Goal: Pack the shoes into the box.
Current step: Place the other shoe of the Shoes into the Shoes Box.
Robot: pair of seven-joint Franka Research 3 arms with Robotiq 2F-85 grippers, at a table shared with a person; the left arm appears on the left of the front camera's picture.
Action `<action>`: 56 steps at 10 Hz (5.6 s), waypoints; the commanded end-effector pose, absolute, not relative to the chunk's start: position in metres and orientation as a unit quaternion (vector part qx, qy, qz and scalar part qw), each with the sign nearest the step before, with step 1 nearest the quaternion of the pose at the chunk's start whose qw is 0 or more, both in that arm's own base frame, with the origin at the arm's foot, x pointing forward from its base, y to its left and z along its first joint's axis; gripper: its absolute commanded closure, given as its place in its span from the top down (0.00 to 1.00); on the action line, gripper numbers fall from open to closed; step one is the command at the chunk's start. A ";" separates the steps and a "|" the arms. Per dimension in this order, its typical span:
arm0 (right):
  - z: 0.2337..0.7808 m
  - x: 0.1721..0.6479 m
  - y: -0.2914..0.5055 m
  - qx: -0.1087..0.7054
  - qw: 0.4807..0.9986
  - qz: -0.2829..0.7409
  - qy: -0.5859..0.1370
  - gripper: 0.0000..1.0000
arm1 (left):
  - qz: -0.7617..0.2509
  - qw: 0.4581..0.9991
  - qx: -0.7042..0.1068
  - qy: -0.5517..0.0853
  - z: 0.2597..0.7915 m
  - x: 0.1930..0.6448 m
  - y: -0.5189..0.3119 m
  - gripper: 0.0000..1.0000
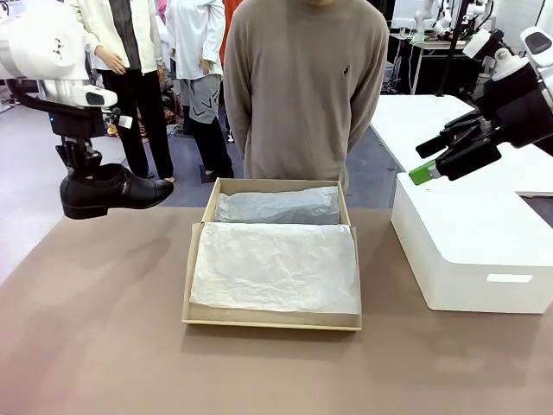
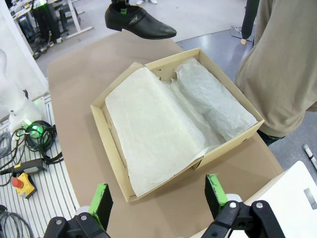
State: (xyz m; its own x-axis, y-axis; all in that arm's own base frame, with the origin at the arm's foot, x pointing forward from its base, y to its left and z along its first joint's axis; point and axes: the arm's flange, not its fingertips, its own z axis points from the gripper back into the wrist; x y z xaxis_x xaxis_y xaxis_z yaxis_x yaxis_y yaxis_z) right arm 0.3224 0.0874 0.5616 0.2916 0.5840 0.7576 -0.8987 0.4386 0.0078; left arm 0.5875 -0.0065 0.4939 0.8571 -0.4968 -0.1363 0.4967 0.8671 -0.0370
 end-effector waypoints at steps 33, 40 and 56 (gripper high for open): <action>0.562 0.327 0.087 0.232 0.761 0.488 -0.360 1.00 | 0.359 0.931 -0.030 -0.063 0.555 0.540 -0.279 0.00; 0.562 0.327 0.087 0.232 0.761 0.488 -0.360 1.00 | 0.562 0.823 -0.017 -0.081 0.549 0.518 -0.388 0.00; 0.562 0.327 0.087 0.232 0.761 0.488 -0.360 1.00 | 0.608 0.789 -0.052 -0.077 0.515 0.518 -0.456 0.00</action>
